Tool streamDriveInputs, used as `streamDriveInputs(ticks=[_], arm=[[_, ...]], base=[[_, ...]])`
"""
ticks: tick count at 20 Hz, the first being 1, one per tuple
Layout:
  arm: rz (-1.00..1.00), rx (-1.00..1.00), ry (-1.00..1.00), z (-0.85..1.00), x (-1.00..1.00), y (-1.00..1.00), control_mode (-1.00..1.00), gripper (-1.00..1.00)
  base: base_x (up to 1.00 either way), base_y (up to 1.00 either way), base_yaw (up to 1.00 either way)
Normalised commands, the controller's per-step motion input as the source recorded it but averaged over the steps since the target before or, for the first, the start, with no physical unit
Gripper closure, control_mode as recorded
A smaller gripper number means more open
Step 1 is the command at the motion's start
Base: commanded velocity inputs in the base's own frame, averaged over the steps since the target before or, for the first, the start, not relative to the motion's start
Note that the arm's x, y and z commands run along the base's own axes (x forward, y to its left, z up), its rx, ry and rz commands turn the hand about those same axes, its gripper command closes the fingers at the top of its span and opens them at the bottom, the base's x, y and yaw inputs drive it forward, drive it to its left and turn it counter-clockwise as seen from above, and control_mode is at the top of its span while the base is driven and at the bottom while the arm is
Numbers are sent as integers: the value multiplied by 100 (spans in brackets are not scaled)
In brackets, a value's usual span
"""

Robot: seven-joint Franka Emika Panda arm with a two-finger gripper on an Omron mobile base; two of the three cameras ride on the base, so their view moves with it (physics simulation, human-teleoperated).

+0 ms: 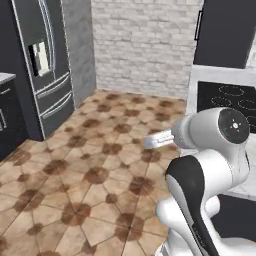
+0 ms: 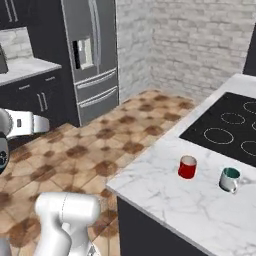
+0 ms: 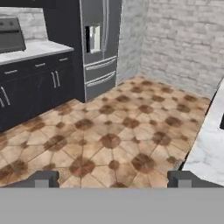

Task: Clear the mugs and bowl far away from the sink.

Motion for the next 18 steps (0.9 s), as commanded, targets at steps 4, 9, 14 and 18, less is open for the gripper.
streamDriveInputs(ticks=[4,9,14,18], arm=[[0,0,0,0,0,0,100,-100],[0,0,0,0,0,0,100,-100],[0,0,0,0,0,0,100,-100],[0,0,0,0,0,0,100,-100]], base=[[32,95,61],[48,39,64],[80,2,59],[82,0,59]])
